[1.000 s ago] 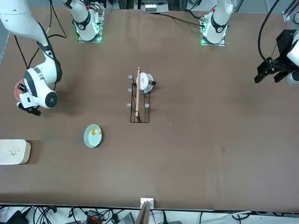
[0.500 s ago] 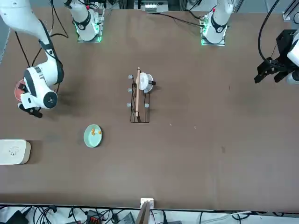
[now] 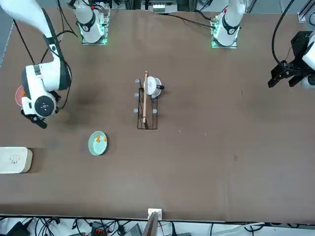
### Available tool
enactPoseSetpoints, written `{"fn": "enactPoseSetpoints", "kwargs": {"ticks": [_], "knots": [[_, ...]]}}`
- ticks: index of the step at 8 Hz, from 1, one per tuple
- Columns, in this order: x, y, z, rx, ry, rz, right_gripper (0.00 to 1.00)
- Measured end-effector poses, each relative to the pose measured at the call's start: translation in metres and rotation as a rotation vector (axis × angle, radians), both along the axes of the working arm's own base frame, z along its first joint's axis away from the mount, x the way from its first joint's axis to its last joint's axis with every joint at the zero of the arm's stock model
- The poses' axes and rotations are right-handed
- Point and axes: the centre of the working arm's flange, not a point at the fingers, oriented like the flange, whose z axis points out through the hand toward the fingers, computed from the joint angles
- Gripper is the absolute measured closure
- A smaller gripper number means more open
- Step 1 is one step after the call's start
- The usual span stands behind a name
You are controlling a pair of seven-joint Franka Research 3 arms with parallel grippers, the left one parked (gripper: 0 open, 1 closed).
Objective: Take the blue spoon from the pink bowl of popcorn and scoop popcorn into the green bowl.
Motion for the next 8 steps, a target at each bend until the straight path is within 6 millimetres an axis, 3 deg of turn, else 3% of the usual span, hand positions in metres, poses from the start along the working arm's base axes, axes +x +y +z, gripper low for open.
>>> {"fn": "enactPoseSetpoints", "kwargs": {"ticks": [2, 5, 8], "knots": [[0.014, 0.037, 0.038, 0.253, -0.014, -0.016, 0.00], [0.022, 0.063, 0.092, 0.603, -0.043, 0.112, 0.00], [0.038, 0.059, 0.200, 0.692, -0.186, 0.263, 0.00]]}}
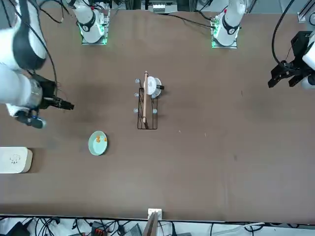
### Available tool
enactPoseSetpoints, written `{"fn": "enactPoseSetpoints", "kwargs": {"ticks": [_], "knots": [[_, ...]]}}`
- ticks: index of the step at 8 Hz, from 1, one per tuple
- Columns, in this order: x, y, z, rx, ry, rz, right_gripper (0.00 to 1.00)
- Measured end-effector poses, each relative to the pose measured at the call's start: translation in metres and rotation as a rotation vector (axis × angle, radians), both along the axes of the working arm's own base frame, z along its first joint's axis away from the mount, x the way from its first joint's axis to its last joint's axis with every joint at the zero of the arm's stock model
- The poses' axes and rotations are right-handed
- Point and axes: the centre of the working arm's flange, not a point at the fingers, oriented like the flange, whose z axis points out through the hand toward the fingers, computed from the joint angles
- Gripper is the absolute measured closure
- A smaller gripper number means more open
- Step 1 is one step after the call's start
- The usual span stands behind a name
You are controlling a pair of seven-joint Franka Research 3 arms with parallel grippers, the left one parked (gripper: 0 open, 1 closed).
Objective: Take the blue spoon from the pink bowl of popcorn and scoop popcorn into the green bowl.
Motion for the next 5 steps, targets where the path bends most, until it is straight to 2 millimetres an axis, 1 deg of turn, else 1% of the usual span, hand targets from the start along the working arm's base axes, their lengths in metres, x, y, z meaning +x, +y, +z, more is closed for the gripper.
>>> {"fn": "enactPoseSetpoints", "kwargs": {"ticks": [1, 2, 3, 5], "knots": [[0.003, -0.002, 0.038, 0.009, -0.066, 0.026, 0.00], [0.004, -0.003, 0.068, 0.012, -0.121, 0.049, 0.00], [0.002, -0.004, 0.085, 0.007, -0.135, 0.066, 0.00], [-0.011, -0.009, 0.094, -0.028, -0.091, 0.179, 0.00]]}}
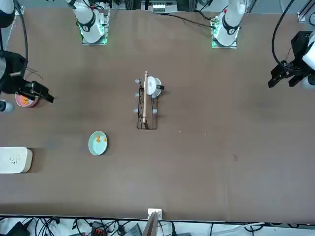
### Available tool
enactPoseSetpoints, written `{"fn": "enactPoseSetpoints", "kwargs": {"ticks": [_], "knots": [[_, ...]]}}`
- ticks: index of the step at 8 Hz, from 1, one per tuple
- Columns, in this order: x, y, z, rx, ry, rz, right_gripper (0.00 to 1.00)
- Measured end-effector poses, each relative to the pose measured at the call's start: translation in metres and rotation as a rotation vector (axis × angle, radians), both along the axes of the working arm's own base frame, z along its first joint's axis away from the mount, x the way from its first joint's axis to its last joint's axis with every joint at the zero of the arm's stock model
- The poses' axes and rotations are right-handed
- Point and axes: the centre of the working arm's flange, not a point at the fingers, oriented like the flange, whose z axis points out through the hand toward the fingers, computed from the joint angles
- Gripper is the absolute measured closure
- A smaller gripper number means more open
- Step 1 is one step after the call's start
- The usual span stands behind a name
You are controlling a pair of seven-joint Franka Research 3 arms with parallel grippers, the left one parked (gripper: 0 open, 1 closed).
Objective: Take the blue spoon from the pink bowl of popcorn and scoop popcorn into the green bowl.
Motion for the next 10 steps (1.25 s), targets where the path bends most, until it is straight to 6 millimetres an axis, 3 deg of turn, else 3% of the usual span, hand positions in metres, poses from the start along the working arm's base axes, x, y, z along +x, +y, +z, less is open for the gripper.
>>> {"fn": "enactPoseSetpoints", "kwargs": {"ticks": [2, 4, 7, 10], "knots": [[-0.013, 0.002, 0.011, -0.013, 0.018, 0.063, 0.00], [-0.024, 0.012, 0.007, -0.043, -0.013, 0.075, 0.00], [-0.066, -0.016, 0.010, -0.062, -0.112, 0.036, 0.00], [-0.078, 0.007, 0.008, -0.062, -0.101, 0.081, 0.00]]}}
